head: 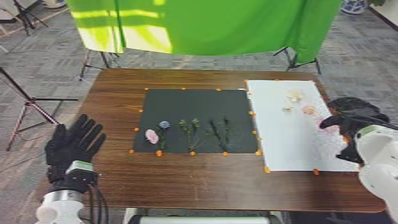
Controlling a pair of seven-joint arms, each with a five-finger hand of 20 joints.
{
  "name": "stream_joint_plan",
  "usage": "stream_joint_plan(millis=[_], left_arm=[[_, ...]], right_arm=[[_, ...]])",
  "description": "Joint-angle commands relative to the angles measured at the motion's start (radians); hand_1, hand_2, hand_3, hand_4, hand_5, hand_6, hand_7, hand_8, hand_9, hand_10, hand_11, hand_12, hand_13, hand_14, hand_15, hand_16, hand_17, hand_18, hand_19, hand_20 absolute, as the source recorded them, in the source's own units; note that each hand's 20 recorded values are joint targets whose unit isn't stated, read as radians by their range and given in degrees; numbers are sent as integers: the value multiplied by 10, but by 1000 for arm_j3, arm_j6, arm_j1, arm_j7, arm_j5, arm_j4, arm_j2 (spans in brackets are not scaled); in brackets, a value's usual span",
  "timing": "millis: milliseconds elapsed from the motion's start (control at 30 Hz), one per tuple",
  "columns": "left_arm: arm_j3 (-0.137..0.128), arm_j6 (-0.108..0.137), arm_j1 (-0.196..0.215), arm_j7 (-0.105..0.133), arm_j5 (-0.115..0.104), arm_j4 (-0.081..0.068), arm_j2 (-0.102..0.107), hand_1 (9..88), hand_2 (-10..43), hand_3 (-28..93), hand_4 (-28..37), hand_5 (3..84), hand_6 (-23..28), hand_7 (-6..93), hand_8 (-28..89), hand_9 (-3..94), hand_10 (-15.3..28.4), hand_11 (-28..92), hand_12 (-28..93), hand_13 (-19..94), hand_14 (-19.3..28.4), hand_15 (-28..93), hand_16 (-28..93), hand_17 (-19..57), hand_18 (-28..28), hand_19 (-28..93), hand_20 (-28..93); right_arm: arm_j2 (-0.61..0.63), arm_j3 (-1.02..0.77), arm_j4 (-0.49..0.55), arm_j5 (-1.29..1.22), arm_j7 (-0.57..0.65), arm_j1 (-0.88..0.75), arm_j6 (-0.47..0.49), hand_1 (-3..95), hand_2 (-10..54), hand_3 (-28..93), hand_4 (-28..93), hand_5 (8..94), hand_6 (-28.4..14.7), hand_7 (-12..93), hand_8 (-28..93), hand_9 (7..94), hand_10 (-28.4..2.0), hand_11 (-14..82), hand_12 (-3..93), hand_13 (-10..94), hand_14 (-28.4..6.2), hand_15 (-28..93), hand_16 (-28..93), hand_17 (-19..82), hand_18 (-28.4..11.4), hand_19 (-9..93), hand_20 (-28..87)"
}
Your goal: Arrange flowers
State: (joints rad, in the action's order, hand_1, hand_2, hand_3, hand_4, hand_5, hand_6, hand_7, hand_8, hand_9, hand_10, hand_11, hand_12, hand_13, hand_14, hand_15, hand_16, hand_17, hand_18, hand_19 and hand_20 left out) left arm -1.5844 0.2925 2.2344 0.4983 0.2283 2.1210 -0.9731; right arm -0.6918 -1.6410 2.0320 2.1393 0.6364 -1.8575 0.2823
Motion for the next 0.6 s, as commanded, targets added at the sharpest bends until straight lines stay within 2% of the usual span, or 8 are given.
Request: stream_joint_plan(millis=[33, 167, 233, 300, 367, 433, 467, 600], left_arm=[[15, -24, 15, 13, -7, 2, -1, 219, 150, 712, -283, 393, 98, 130, -75, 307, 156, 244, 116, 221, 161, 385, -66, -66, 149, 344, 94], [23, -22, 10, 9, -6, 2, -3, 215, 144, 716, -283, 395, 98, 131, -75, 307, 157, 244, 119, 220, 161, 384, -64, -65, 149, 340, 93], [24, -23, 10, 3, -4, 1, -7, 214, 143, 717, -283, 398, 99, 133, -75, 309, 158, 244, 120, 221, 161, 384, -63, -65, 149, 340, 94], [25, -19, 15, 3, -6, 4, -10, 214, 143, 718, -283, 400, 98, 134, -75, 311, 158, 245, 121, 221, 161, 384, -62, -65, 149, 339, 94], [27, -19, 14, 0, -5, 2, -11, 215, 142, 719, -283, 402, 99, 134, -76, 312, 158, 245, 121, 222, 162, 385, -62, -65, 149, 339, 95], [27, -17, 14, -6, -5, 2, -12, 216, 141, 719, -283, 403, 98, 135, -76, 313, 159, 245, 121, 222, 163, 385, -61, -65, 149, 339, 95], [28, -21, 13, -4, -4, 0, -11, 216, 141, 719, -283, 403, 98, 135, -77, 314, 159, 245, 122, 222, 162, 386, -61, -65, 149, 338, 95], [26, -16, 15, -3, -7, 2, -11, 218, 141, 717, -283, 404, 99, 135, -77, 315, 159, 245, 122, 223, 164, 386, -61, -65, 149, 338, 96]], right_arm=[[9, 134, -163, 5, -10, 125, 12, 375, -67, 828, -282, 369, -33, 123, -115, 356, -124, 51, 104, 319, -132, 105, 183, 126, -185, 484, 160], [12, 180, -226, 26, -38, 142, -41, 415, -57, 823, -281, 371, -29, 138, -122, 357, -111, 66, 95, 330, -124, 97, 196, 130, -184, 506, 171], [11, 202, -242, 52, -31, 137, -100, 449, -51, 809, -281, 443, -7, 168, -141, 468, -95, 96, 101, 387, -110, 133, 196, 146, -183, 532, 179], [0, 198, -244, 48, -28, 126, -96, 478, -59, 778, -282, 585, 21, 188, -134, 635, -90, 129, 131, 475, -90, 168, 198, 165, -179, 544, 189], [-4, 197, -249, 55, -29, 114, -101, 520, -74, 721, -283, 644, 26, 196, -71, 709, -86, 125, 185, 522, -82, 196, 209, 180, -174, 547, 198], [-6, 192, -251, 61, -34, 97, -113, 583, -89, 678, -282, 713, 33, 206, -27, 821, -78, 75, 330, 594, -64, 230, 301, 211, -161, 543, 211], [-5, 192, -249, 63, -33, 92, -124, 599, -93, 678, -282, 735, 36, 212, -11, 851, -74, 75, 372, 620, -56, 228, 351, 221, -157, 542, 216], [1, 185, -236, 87, -58, 74, -164, 621, -95, 679, -283, 788, 34, 228, 12, 894, -66, 98, 423, 660, -48, 241, 415, 239, -150, 541, 224]])
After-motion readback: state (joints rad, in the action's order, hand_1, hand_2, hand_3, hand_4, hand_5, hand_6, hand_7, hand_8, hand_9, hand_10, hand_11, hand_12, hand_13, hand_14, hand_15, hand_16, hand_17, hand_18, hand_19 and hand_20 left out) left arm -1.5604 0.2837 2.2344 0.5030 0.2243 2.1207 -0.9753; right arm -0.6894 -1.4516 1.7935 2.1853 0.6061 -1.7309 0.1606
